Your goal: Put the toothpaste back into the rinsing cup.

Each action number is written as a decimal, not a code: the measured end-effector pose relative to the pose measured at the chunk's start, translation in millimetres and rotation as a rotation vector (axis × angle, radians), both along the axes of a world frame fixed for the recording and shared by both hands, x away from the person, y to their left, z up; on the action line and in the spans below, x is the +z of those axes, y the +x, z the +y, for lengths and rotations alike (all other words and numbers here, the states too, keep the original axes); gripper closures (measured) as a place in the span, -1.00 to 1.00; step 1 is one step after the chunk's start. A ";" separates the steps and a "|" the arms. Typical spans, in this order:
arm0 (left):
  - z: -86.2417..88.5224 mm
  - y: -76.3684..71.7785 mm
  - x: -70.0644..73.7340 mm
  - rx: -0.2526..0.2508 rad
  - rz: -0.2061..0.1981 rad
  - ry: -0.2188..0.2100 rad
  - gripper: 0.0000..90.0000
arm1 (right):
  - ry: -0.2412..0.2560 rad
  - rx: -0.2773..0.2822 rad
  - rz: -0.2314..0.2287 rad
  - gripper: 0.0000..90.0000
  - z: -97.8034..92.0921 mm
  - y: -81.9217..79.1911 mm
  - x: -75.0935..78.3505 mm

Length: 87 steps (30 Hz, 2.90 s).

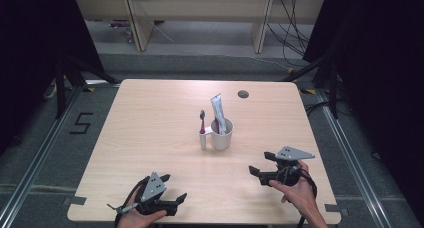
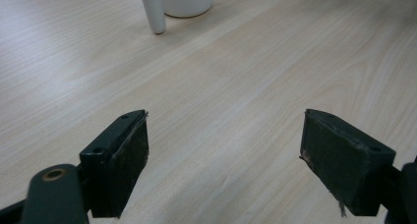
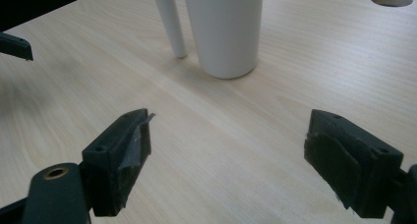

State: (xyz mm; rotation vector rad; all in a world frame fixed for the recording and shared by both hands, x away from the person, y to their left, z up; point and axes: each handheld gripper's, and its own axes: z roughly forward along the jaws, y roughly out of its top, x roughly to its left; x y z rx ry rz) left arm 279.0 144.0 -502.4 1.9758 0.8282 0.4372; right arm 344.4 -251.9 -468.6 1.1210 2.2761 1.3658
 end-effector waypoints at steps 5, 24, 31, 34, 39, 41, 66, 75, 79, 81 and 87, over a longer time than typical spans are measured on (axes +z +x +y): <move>-0.1 -0.1 -0.1 -0.001 0.000 0.000 -0.60 | -0.011 0.008 0.005 -0.59 -0.5 -4.9 -0.4; -0.8 -0.1 -0.6 -0.009 0.002 -0.001 -0.61 | -0.071 0.014 0.043 -0.61 -6.4 -24.4 -14.4; -0.9 -0.1 -0.8 -0.005 0.004 -0.003 -0.61 | -0.100 0.017 0.036 -0.62 -10.6 -29.4 -18.8; -0.9 -0.3 -0.8 -0.005 0.004 -0.002 -0.61 | -0.103 0.024 0.057 -0.62 -12.1 -32.6 -20.7; -1.0 -0.3 -0.9 -0.003 0.004 -0.004 -0.61 | -0.125 0.014 0.045 -0.63 -14.9 -39.2 -21.9; -1.2 -0.3 -1.0 -0.007 0.004 -0.003 -0.61 | -0.111 0.019 0.069 -0.63 -14.6 -42.3 -23.1; -2.5 -0.6 -2.5 -0.015 0.011 0.013 -0.61 | -0.188 0.039 0.098 -0.63 -20.8 -61.3 -30.9; -3.4 -0.3 -3.6 -0.017 0.011 0.013 -0.61 | -0.236 0.033 0.085 -0.63 -22.9 -65.7 -32.0; -3.5 -0.4 -3.5 -0.018 0.015 0.016 -0.61 | -0.226 0.014 0.075 -0.63 -23.0 -67.0 -30.9; -3.5 -0.4 -3.7 -0.018 0.015 0.017 -0.62 | -0.236 0.019 0.083 -0.63 -23.2 -67.0 -31.6; -3.7 -0.4 -3.8 -0.019 0.017 0.017 -0.62 | -0.236 0.019 0.083 -0.63 -23.7 -66.4 -32.0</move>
